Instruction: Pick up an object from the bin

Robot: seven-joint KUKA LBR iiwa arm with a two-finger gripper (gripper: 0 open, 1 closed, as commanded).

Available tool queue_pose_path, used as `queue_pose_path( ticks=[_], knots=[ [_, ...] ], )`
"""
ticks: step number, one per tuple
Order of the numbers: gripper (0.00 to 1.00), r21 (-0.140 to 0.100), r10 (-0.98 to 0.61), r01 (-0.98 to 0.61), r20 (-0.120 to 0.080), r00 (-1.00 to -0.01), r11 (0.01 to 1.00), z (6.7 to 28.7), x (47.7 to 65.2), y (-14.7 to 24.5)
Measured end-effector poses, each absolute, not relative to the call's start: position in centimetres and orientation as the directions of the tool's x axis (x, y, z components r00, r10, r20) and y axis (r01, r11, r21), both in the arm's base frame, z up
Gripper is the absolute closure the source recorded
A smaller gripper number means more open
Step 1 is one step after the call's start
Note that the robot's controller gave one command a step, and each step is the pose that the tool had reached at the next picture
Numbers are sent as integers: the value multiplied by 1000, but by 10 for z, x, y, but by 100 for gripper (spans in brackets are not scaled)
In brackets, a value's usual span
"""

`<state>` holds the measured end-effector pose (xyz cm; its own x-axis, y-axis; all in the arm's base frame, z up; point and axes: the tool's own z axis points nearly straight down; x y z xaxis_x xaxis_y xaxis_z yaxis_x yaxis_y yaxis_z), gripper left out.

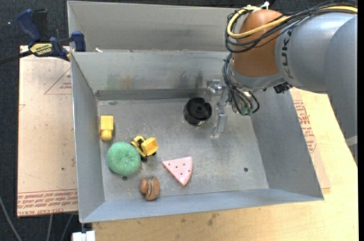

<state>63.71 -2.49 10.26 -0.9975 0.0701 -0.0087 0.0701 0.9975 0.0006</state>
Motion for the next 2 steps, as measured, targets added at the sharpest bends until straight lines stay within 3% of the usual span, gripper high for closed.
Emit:
queue_pose_path(
  ticks=[1,2],
  knots=[
    [0,4,167,167,-2,-986,986,72,634,-7],
    [100,1,85,85,-8,-996,996,72,652,-3]
  ],
)
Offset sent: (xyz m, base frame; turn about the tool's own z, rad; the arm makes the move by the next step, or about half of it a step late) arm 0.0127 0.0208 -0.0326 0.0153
